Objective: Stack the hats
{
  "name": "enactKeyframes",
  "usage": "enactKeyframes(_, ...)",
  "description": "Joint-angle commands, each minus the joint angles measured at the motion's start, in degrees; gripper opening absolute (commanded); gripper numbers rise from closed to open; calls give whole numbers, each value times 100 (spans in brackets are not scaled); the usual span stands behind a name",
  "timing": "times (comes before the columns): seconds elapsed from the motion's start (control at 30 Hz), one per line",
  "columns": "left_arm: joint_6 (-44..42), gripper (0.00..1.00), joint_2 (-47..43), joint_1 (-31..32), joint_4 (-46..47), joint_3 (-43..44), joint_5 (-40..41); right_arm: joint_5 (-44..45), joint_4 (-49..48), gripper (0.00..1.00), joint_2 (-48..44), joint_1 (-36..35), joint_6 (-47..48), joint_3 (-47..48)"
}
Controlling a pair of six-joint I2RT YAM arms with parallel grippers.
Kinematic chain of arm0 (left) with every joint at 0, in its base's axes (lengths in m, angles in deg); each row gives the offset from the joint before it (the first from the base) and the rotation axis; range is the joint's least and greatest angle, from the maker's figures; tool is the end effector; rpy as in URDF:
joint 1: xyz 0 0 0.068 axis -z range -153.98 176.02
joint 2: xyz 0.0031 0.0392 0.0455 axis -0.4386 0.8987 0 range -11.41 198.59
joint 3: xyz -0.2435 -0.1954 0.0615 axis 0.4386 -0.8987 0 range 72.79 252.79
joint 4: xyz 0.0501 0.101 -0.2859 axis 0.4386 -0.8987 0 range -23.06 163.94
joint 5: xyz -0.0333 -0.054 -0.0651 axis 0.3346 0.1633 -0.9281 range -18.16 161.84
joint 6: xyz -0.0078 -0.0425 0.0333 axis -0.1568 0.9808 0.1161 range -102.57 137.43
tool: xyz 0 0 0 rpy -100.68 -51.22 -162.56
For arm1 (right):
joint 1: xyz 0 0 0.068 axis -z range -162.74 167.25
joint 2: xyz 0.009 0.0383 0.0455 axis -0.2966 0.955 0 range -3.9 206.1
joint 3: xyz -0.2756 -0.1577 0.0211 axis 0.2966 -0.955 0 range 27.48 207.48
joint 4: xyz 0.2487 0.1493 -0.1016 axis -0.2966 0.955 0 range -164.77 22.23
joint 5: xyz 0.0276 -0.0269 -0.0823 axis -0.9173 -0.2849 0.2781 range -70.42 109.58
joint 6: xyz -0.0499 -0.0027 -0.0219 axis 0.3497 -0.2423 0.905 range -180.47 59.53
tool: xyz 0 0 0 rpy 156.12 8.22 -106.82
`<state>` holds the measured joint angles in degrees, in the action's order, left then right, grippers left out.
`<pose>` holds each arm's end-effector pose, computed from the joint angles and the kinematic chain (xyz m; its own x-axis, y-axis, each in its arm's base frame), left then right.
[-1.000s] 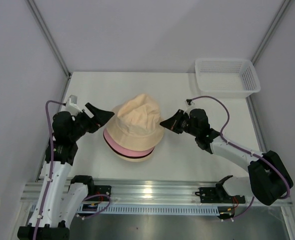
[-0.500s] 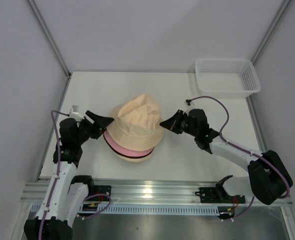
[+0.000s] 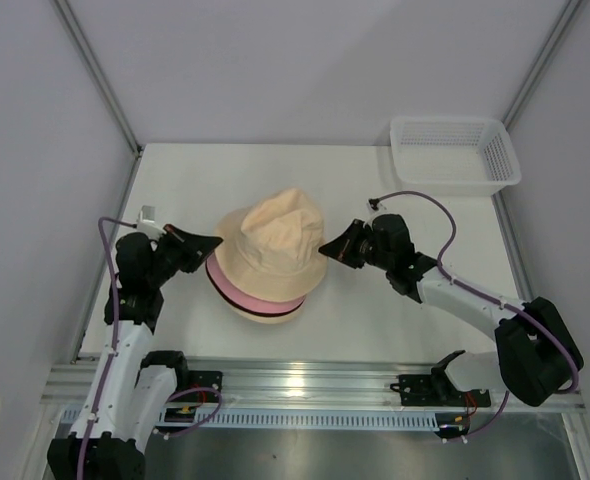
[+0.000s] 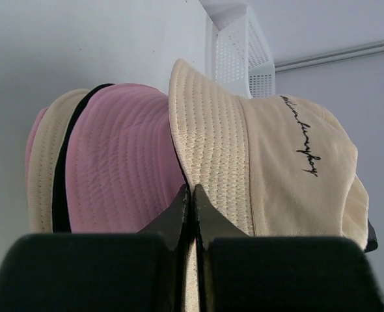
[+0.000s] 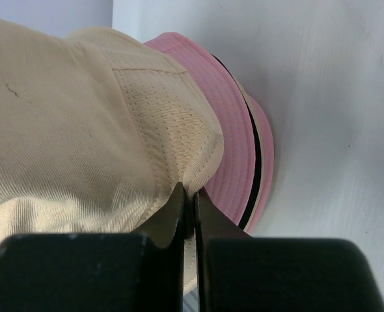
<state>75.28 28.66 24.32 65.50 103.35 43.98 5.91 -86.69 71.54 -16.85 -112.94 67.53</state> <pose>0.1832 -0.0118 0.2914 -0.5181 -0.7642 -0.3842 -0.0383 0.4695 -0.8821 0.2571 0.1845 0.2496 -0.7753 0.4056 -0.4842 -0.1797 0.5932 0.7847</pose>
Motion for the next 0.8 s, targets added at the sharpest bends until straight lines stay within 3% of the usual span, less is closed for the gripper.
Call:
enactKeyframes(0.0, -492, 1, -158, -41, -558, 790, 86, 207, 638, 0, -178, -96, -18, 468)
enactKeyframes(0.17, -1020, 1, -228, -33, -1483, 1180, 676, 365, 788, 0, -468, -201, -114, 495)
enactKeyframes(0.5, -1407, 1, -589, 125, -1906, 152, 1114, 742, 920, 0, -407, -465, -36, 153)
enactKeyframes(0.77, -1618, 1, 359, 477, -1125, -674, 1599, 1095, 999, 0, 646, -658, 465, 161)
